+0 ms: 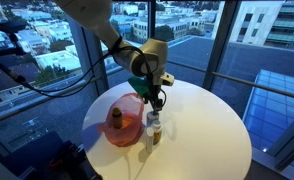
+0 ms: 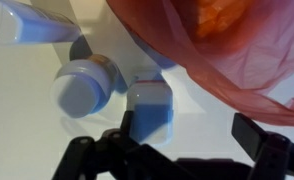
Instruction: Remove the blue and white container from the orange plastic bag and put it on the table
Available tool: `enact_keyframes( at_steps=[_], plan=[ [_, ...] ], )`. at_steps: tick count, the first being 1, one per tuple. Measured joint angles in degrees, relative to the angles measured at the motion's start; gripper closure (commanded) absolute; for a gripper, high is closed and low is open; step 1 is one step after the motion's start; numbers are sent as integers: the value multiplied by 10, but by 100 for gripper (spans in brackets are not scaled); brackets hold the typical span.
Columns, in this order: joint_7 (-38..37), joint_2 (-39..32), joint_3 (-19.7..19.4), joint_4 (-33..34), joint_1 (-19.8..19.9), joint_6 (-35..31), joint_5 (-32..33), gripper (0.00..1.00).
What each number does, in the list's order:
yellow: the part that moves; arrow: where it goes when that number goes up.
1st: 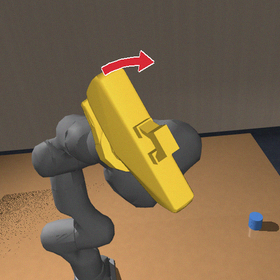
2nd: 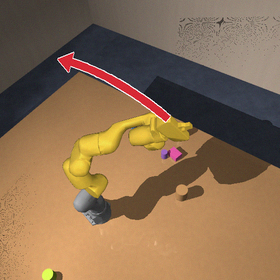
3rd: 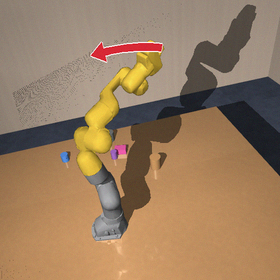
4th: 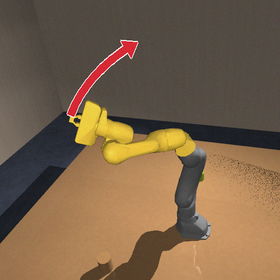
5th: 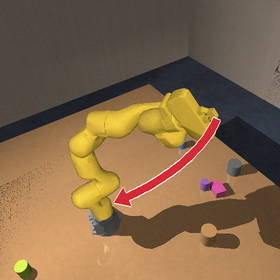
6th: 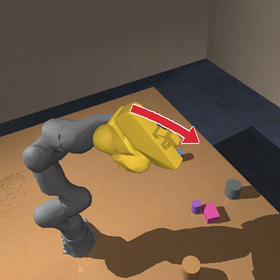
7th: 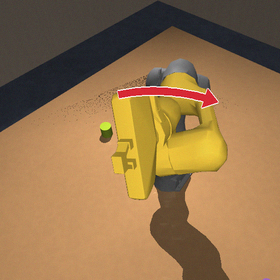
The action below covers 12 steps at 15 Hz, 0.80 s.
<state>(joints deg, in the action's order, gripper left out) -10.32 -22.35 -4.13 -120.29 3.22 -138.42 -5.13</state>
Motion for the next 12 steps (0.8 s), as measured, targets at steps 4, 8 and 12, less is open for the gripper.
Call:
enact_keyframes(
  at_steps=[4,8,12],
  plan=[
    [3,-2,0,0,1,0,0,0],
    [4,-2,0,0,3,0,0,0],
    [5,4,0,1,3,0,-1,0]
  ],
)
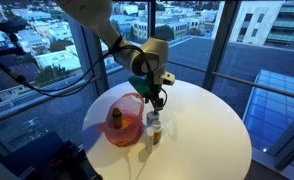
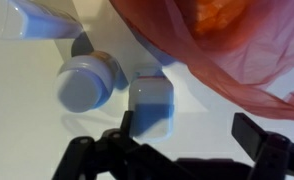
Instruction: Remove the blue and white container from the orange plastic bag and put it on the table
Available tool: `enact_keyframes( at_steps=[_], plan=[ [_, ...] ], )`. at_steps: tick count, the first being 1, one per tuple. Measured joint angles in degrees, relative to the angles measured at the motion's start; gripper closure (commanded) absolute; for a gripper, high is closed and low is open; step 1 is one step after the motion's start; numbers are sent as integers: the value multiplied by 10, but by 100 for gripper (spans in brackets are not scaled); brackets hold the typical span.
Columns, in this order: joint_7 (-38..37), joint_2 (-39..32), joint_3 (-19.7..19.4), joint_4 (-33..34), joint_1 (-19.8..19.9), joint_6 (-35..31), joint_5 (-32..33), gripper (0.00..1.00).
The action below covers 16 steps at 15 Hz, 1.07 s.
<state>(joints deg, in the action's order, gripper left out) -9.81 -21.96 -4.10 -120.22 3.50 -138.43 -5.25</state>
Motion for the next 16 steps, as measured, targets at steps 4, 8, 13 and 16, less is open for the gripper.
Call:
enact_keyframes(
  at_steps=[4,8,13,16],
  plan=[
    [0,10,2,1,0,0,0,0],
    [1,8,7,1,0,0,-1,0],
    [1,3,10,1,0,0,-2,0],
    [1,-3,10,1,0,-1,-2,0]
  ],
)
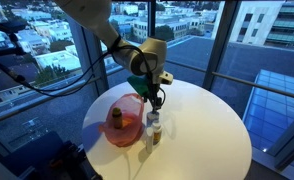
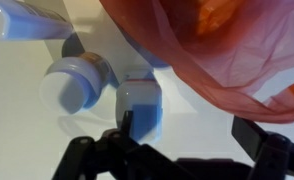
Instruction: Remove the blue and white container from the orange plastic bag and put it on the table
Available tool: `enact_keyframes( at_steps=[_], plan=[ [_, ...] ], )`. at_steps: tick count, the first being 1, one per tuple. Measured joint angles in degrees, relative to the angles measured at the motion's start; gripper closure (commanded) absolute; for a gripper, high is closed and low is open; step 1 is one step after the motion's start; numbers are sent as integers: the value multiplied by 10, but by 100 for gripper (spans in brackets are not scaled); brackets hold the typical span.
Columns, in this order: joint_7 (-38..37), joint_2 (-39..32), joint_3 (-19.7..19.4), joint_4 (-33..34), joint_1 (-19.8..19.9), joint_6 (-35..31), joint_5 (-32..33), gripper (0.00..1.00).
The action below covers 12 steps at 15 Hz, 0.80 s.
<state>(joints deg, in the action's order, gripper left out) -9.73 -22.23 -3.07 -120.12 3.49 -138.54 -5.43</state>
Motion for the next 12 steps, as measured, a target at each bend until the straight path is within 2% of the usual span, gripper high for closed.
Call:
enact_keyframes(
  at_steps=[12],
  plan=[
    [1,-12,0,1,3,-9,0,0]
  ],
)
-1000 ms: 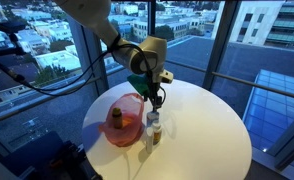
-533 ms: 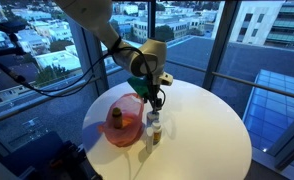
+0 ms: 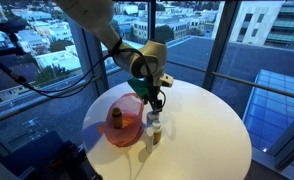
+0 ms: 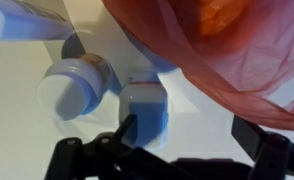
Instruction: Remove the blue and white container from the orange plastic bag and put it on the table
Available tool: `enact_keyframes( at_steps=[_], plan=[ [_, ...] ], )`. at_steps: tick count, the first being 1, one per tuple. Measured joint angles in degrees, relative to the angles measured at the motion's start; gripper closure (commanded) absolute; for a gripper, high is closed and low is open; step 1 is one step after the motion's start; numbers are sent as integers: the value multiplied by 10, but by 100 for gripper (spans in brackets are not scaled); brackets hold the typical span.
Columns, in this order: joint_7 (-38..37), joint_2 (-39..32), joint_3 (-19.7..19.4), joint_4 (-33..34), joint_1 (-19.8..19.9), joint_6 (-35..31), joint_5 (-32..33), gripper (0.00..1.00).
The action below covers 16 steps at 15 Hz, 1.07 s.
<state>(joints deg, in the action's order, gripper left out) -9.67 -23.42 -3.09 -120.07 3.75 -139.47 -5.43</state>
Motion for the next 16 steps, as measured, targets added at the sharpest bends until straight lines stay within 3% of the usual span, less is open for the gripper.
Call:
enact_keyframes(
  at_steps=[11,16],
  plan=[
    [2,27,5,6,-4,3,0,0],
    [4,68,7,5,-13,59,0,0]
  ],
)
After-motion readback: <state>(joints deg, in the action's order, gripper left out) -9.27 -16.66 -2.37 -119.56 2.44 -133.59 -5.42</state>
